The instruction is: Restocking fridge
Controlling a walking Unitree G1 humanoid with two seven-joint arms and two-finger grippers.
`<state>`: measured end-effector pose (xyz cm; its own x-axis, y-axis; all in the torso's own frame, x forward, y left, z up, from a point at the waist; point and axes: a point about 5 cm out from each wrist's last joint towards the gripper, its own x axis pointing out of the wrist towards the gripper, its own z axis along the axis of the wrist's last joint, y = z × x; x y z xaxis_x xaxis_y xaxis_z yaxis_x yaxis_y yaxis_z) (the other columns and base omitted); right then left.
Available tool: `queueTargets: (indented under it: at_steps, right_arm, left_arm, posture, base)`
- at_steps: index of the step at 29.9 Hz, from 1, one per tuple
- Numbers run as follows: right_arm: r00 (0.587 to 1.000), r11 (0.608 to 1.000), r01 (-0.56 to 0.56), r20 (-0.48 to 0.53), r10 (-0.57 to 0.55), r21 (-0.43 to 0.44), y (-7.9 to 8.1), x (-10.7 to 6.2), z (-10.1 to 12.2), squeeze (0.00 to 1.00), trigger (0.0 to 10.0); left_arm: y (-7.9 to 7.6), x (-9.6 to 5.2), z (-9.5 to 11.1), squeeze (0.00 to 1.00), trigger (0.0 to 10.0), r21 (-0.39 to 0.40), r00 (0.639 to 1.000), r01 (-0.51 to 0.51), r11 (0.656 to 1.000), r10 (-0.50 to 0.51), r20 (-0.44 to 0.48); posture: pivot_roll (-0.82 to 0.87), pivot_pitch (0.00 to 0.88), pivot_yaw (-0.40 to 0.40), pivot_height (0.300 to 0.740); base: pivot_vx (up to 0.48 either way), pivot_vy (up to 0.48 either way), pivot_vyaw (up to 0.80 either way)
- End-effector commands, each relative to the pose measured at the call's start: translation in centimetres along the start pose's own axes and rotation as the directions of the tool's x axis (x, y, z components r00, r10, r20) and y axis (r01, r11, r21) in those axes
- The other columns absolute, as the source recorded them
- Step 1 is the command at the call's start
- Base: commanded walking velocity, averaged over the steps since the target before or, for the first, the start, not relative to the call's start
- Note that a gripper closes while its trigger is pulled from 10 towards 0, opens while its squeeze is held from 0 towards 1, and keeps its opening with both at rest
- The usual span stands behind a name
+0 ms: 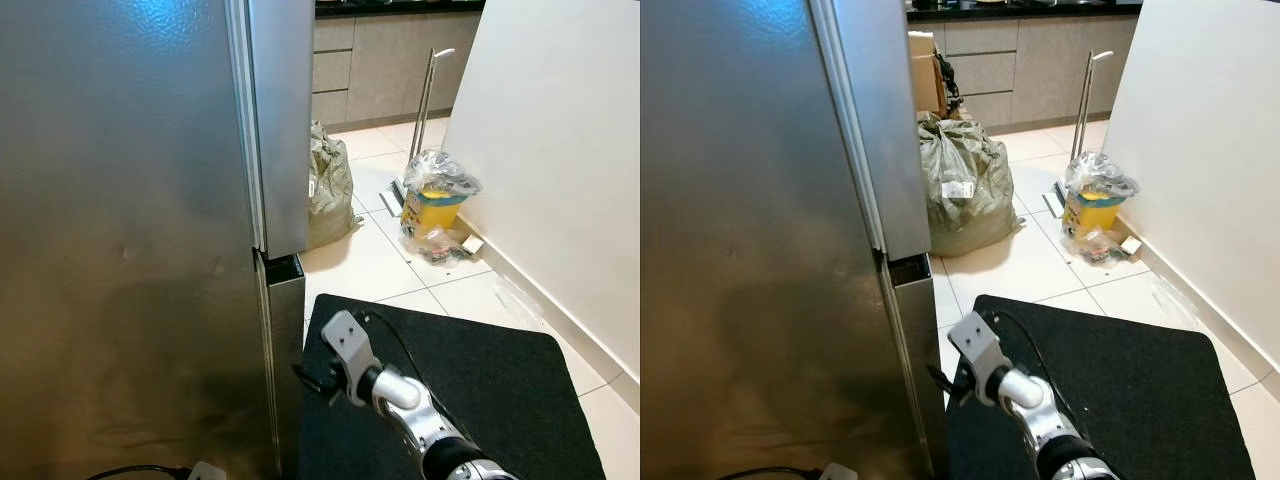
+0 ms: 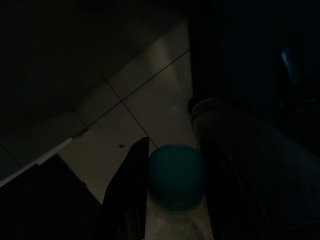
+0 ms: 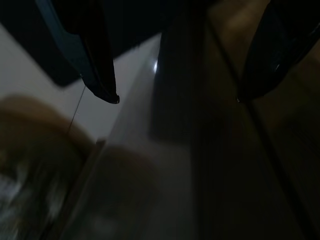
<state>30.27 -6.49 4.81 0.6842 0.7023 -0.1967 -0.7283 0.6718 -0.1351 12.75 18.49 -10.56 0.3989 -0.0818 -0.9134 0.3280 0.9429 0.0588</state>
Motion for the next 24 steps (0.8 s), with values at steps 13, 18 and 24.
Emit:
queueTargets:
  at_steps: [13, 18, 24]
  right_arm:
    - [0.981, 0.994, -0.105, 0.165, 0.106, -0.016, 1.2, 1.2, 4.3, 0.0, 10.0]
    - [0.977, 0.997, -0.069, 0.2, 0.071, -0.02, 0.9, 1.5, 5.9, 0.0, 10.0]
    - [0.977, 1.0, -0.023, 0.211, 0.023, -0.002, 0.6, 2.0, 7.6, 0.0, 10.0]
  left_arm:
    - [-0.9, -0.1, -1.2, 0.0, 10.0, -0.015, 0.998, 0.033, 0.999, -0.034, -0.044]
    - [-0.9, -0.1, -1.2, 0.0, 10.0, -0.015, 0.998, 0.034, 0.999, -0.035, -0.045]
    - [-0.9, 0.0, -1.2, 0.0, 10.0, -0.018, 0.999, 0.033, 0.999, -0.034, -0.043]
  posture:
    - [-0.03, 0.025, -0.018, 0.74]
    - [-0.03, 0.025, -0.019, 0.74]
    - [-0.03, 0.025, -0.021, 0.74]
  base:
    - [0.0, 0.0, 0.0]
    - [0.0, 0.0, 0.0]
    - [0.0, 0.0, 0.0]
